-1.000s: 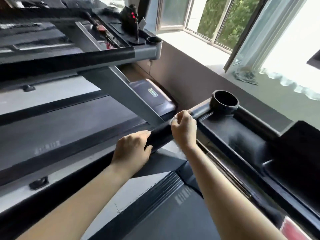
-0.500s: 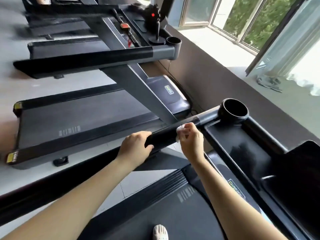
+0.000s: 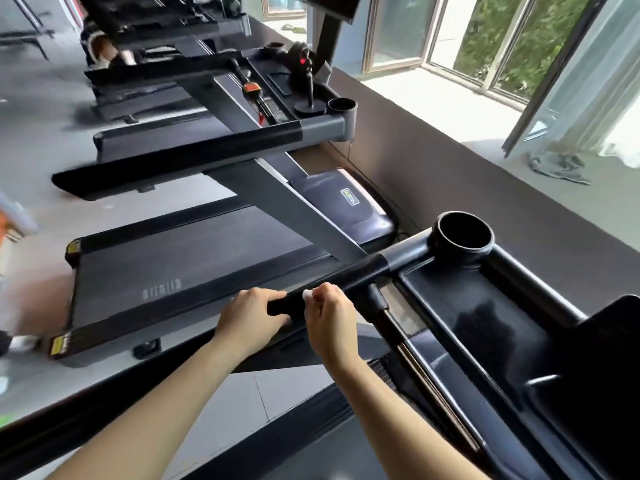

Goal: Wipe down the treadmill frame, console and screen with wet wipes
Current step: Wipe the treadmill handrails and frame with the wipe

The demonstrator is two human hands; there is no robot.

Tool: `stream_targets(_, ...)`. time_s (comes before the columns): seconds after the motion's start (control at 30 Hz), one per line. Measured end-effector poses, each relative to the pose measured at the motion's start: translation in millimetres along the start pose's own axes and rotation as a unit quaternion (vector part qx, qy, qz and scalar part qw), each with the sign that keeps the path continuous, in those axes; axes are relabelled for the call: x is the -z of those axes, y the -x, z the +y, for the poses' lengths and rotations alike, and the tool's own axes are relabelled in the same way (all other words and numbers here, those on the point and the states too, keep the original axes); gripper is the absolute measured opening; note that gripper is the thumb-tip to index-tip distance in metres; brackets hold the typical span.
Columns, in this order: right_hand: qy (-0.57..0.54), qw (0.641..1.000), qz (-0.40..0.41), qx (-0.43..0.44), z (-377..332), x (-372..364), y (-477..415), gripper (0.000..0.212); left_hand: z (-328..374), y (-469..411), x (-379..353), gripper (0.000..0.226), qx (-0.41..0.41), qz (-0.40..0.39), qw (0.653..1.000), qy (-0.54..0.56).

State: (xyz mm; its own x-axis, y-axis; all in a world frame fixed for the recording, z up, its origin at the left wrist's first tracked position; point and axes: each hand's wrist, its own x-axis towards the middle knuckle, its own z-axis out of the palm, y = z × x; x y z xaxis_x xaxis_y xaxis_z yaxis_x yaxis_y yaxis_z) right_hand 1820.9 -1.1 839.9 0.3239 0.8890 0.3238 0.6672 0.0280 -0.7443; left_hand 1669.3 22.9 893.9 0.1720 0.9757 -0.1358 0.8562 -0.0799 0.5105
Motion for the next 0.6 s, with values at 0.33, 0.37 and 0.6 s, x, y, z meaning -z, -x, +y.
stream_targets(0.33,-0.034,0.996,0.052,-0.056,-37,-40,34,0.027,-54,8,13,0.053,-0.189,-0.058,0.98,-0.026)
stream_targets(0.37,-0.042,0.995,0.064,-0.07,-42,-44,38,0.026,-63,8,16,0.052,-0.204,-0.056,0.976,-0.046)
stream_targets(0.6,-0.079,0.985,0.094,-0.122,-64,-66,68,0.022,-87,2,18,0.058,-0.278,-0.032,0.952,-0.126)
